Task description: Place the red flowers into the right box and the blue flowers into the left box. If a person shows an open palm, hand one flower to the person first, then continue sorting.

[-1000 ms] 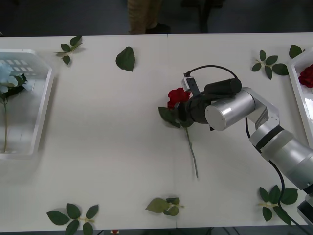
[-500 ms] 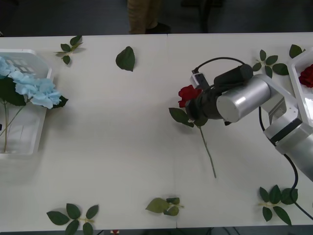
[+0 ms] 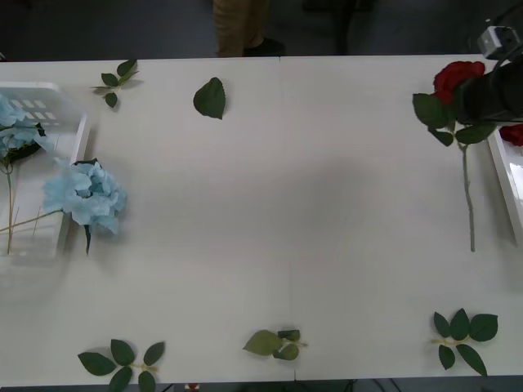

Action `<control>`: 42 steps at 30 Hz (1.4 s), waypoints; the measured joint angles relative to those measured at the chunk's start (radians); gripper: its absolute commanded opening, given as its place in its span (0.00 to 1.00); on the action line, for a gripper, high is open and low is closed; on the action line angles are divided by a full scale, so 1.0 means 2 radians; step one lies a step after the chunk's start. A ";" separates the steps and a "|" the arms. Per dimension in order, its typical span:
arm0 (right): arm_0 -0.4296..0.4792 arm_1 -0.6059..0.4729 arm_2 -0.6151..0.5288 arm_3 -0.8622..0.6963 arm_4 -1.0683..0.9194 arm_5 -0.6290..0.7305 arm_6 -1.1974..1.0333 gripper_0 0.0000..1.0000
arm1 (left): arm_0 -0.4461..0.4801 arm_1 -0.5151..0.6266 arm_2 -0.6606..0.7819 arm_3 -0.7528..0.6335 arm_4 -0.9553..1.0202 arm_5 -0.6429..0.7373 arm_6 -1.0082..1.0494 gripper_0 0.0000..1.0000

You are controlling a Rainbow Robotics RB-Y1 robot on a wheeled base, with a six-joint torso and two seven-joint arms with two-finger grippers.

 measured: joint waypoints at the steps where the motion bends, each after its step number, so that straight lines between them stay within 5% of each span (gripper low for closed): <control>1: -0.001 -0.016 0.000 0.017 -0.001 -0.001 0.004 0.00 | 0.000 0.000 0.007 -0.003 0.019 0.008 -0.010 1.00; 9: -0.003 -0.067 0.001 0.223 0.022 -0.152 0.195 0.00 | 0.000 -0.006 0.013 -0.068 0.146 0.026 -0.084 1.00; 15: -0.010 -0.067 0.060 0.326 0.052 -0.332 0.203 0.00 | -0.007 -0.035 0.006 -0.150 0.150 0.026 -0.160 1.00; 23: -0.074 -0.043 0.128 0.424 0.122 -0.370 0.203 0.00 | -0.055 -0.092 -0.077 -0.199 0.146 -0.002 -0.160 1.00; 24: -0.077 -0.038 0.128 0.428 0.139 -0.377 0.202 0.04 | -0.064 -0.104 -0.087 -0.199 0.142 -0.003 -0.160 1.00; 29: -0.081 -0.026 0.128 0.430 0.165 -0.390 0.196 0.61 | -0.094 -0.174 -0.104 -0.199 0.092 0.011 -0.160 1.00; 31: -0.081 -0.026 0.128 0.430 0.166 -0.390 0.195 0.71 | -0.099 -0.201 -0.104 -0.199 0.072 0.031 -0.160 1.00; 38: -0.081 -0.026 0.128 0.430 0.151 -0.382 0.195 0.83 | -0.102 -0.268 -0.104 -0.199 0.029 0.086 -0.160 1.00; 42: -0.083 -0.026 0.119 0.416 0.093 -0.293 0.195 0.85 | -0.090 -0.282 -0.104 -0.205 0.024 0.073 -0.160 1.00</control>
